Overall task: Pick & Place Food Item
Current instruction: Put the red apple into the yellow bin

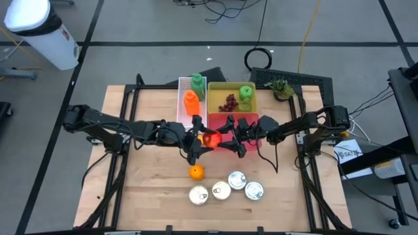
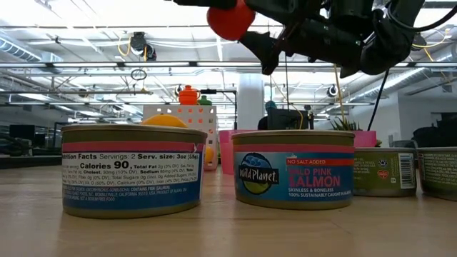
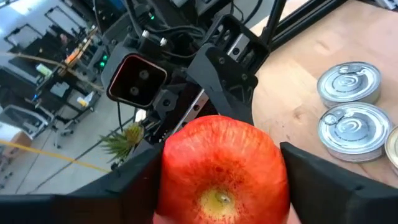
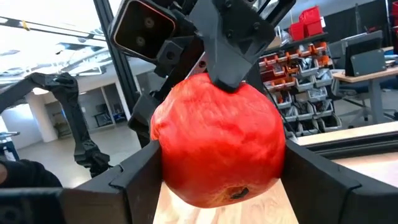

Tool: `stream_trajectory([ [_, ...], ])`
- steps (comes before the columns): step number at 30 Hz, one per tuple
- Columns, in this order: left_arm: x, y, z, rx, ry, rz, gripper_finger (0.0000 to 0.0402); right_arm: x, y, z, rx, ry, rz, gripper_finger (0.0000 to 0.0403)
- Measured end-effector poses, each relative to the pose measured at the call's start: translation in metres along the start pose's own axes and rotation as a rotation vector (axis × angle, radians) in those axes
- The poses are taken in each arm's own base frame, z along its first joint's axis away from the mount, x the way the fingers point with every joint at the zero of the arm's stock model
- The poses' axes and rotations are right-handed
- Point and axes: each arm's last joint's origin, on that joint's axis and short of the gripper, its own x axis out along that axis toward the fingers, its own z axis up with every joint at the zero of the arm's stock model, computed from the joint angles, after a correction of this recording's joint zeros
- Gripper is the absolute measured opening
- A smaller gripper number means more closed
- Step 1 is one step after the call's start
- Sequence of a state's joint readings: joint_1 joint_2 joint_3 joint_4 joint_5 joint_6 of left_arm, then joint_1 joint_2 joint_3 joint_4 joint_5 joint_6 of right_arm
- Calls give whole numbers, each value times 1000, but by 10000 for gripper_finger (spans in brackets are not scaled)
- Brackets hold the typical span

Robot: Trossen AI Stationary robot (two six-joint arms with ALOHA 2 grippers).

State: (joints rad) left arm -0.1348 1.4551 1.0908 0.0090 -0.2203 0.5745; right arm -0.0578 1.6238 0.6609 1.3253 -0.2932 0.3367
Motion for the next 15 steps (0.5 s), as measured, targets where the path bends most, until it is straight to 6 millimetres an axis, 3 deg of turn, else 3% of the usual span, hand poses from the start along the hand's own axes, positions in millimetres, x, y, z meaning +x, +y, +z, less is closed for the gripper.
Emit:
stream_trajectory([
  [3,1,1,-2,-26,25,20,271,0,-1,-1,6,6,-5,270],
  [8,-10,9,0,-65,72,132,270,-2,-5,7,-18,-21,-36,325],
  [15,-30,39,-2,-93,167,415,268,-13,-9,30,-30,46,-71,361],
])
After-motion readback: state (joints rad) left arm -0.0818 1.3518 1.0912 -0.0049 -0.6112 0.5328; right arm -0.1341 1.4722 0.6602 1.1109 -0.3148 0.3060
